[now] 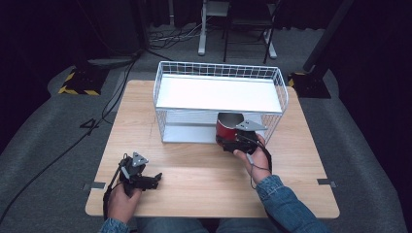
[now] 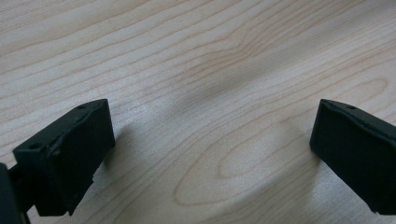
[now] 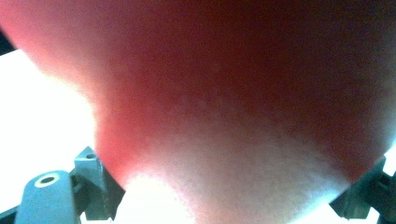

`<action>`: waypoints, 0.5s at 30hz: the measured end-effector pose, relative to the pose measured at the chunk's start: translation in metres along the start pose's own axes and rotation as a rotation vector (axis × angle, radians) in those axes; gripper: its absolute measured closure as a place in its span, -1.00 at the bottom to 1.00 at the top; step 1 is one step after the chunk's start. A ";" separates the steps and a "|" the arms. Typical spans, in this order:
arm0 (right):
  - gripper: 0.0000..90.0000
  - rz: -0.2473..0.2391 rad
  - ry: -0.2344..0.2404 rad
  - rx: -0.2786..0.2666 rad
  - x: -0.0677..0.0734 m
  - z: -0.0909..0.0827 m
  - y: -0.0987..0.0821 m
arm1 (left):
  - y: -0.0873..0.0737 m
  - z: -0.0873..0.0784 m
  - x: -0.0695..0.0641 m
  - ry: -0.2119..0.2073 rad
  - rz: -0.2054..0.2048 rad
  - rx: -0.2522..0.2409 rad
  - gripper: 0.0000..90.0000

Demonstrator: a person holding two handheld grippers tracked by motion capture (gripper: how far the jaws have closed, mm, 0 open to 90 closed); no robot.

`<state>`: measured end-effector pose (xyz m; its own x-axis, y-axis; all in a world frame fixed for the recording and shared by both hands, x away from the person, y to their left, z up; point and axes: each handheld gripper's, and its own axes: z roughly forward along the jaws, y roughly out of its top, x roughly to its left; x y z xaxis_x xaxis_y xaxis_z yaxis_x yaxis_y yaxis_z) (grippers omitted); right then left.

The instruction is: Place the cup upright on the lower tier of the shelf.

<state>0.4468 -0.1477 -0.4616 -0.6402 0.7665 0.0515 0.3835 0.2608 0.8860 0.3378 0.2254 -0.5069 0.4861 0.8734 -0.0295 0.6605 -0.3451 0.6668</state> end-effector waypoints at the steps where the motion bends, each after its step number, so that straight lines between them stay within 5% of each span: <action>1: -0.63 0.004 0.000 0.000 0.000 0.001 0.000 | 0.000 0.000 0.000 0.000 0.000 0.000 -1.00; 15: -0.63 0.018 -0.012 0.008 0.000 0.029 0.006 | 0.000 0.000 0.000 0.000 0.001 0.000 -1.00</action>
<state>0.4680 -0.1289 -0.4690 -0.6249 0.7783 0.0615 0.4004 0.2519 0.8810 0.3378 0.2254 -0.5069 0.4861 0.8734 -0.0288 0.6602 -0.3455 0.6670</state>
